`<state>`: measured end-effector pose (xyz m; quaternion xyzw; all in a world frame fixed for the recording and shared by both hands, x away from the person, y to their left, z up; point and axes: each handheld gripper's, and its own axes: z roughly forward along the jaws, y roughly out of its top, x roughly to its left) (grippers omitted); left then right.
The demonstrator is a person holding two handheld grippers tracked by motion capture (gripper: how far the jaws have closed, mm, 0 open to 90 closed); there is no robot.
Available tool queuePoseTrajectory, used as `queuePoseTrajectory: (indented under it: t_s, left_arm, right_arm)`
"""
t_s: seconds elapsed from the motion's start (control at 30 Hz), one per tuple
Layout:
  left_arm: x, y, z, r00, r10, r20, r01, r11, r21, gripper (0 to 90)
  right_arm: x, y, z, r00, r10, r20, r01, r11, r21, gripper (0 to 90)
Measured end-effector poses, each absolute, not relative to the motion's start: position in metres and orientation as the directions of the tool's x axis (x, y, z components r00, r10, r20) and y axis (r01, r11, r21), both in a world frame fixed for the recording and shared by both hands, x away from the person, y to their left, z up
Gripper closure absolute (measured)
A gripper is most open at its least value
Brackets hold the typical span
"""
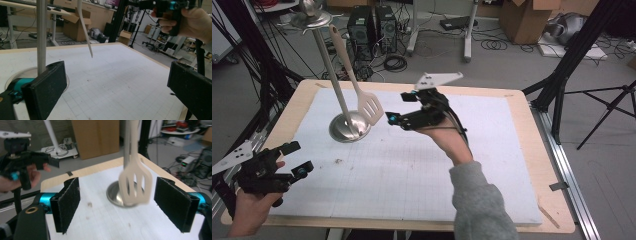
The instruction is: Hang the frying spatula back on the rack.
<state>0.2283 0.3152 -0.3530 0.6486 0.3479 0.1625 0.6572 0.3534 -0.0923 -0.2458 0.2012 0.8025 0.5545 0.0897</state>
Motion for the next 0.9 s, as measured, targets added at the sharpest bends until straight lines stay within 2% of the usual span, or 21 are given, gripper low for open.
queuePoseTrajectory:
  t_s: [0.2, 0.37, 0.5, 0.9]
  left_arm:
    - [0.23, 0.312, -0.353, 0.698, 0.678, -0.231, 0.235, 0.087, 0.968, 2.7]
    - [0.232, 0.31, -0.351, 0.694, 0.681, -0.233, 0.231, 0.096, 0.968, 2.7]
    - [0.236, 0.305, -0.353, 0.699, 0.678, -0.229, 0.237, 0.082, 0.968, 2.7]
    - [0.247, 0.289, -0.354, 0.708, 0.673, -0.215, 0.234, 0.064, 0.97, 2.7]
  right_arm:
    - [0.322, -0.157, -0.264, -0.874, 0.482, 0.061, 0.214, 0.269, 0.939, 19.0]
    - [0.31, -0.199, -0.288, -0.854, 0.509, 0.107, 0.247, 0.216, 0.945, 17.3]
    - [0.301, -0.221, -0.299, -0.844, 0.524, 0.111, 0.238, 0.181, 0.954, 16.8]
    - [0.273, -0.269, -0.323, -0.808, 0.581, 0.094, 0.233, 0.169, 0.958, 15.5]
